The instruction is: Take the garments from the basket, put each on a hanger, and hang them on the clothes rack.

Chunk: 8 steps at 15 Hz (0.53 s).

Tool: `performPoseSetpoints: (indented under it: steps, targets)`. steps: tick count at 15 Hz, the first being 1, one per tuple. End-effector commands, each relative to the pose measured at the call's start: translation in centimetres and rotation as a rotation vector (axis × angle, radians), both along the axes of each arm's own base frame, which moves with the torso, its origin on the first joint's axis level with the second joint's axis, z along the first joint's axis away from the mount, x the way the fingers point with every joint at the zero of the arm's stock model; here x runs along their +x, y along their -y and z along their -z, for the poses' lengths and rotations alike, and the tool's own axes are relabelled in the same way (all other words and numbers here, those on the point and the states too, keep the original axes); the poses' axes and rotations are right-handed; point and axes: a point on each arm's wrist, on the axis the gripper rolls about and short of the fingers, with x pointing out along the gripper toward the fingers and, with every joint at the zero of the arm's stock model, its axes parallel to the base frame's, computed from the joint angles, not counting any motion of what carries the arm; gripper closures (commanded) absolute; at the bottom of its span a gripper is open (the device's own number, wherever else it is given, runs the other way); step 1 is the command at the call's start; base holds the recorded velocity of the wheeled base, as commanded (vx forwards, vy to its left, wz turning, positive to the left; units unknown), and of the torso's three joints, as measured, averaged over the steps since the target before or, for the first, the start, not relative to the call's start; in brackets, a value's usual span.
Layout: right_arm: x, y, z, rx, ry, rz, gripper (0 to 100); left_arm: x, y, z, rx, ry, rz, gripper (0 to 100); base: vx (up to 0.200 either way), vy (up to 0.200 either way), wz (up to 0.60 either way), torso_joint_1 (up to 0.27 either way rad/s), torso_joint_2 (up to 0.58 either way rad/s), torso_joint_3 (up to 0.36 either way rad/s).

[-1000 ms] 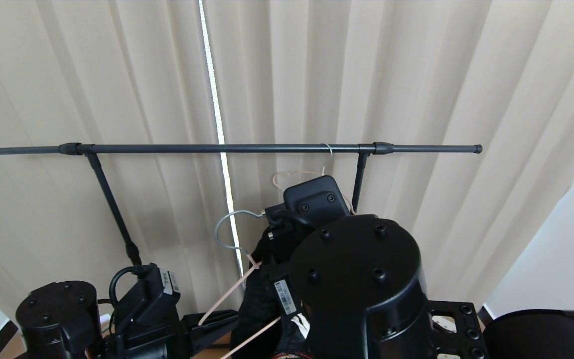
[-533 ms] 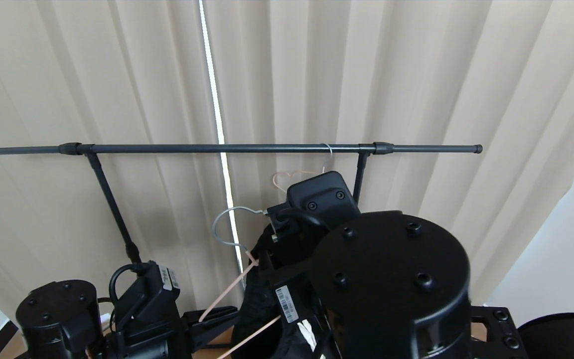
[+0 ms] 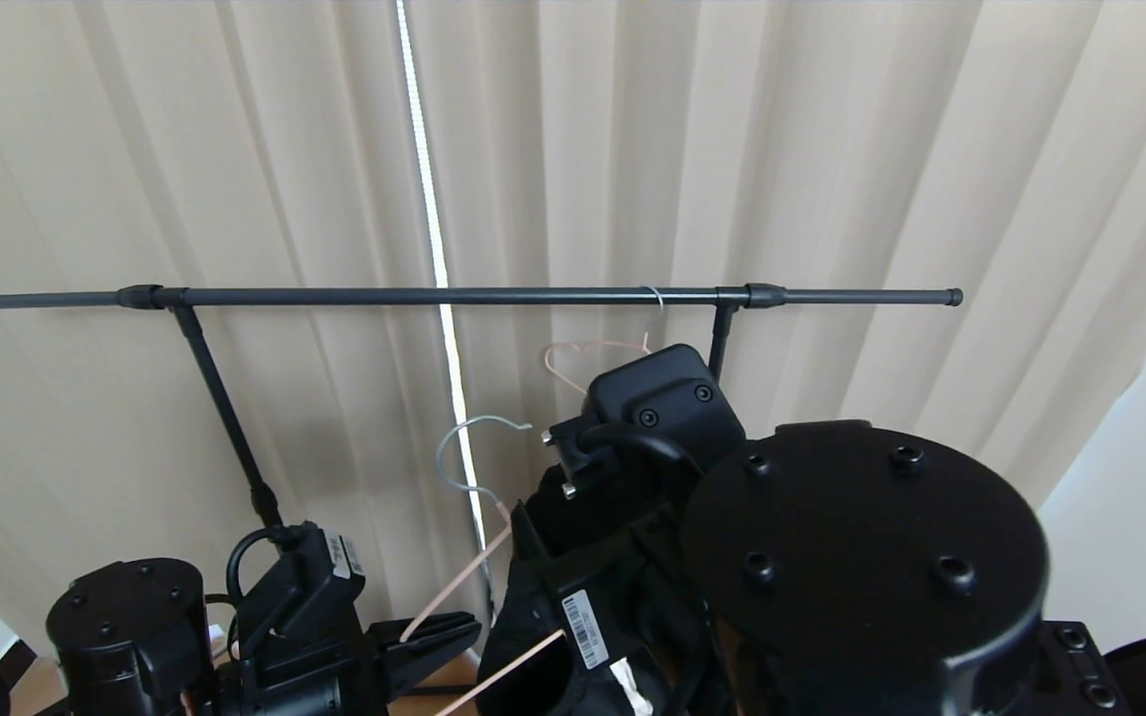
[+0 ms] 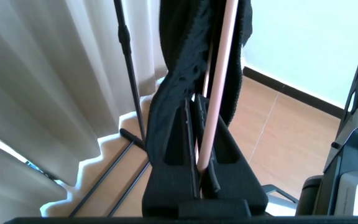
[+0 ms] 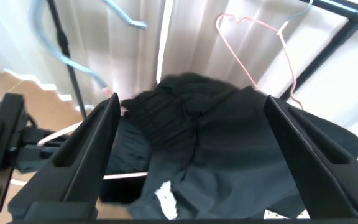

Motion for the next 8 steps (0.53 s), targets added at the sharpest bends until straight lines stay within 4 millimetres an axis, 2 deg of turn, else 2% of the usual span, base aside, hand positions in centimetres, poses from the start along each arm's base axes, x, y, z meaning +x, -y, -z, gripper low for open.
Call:
performPoseSetpoints:
  steps: [1, 5, 8]
  targets:
    - [-0.1, 0.3, -0.2, 0.003, 0.001, -0.002, 0, 0.0, 0.0, 0.0, 0.001, 0.0, 0.001, 100, 0.0, 0.0, 0.0, 0.0, 0.0, 0.0]
    - [-0.4, 1.0, -0.2, -0.004, -0.011, -0.037, 0, 0.0, 0.0, 0.0, 0.002, 0.001, -0.003, 100, 0.0, 0.0, 0.0, 0.0, 0.0, 0.0]
    - [-0.7, 4.7, -0.6, -0.077, -0.012, -0.179, 0, 0.0, 0.0, 0.0, 0.002, 0.002, 0.002, 100, 0.0, 0.0, 0.0, 0.0, 0.0, 0.0]
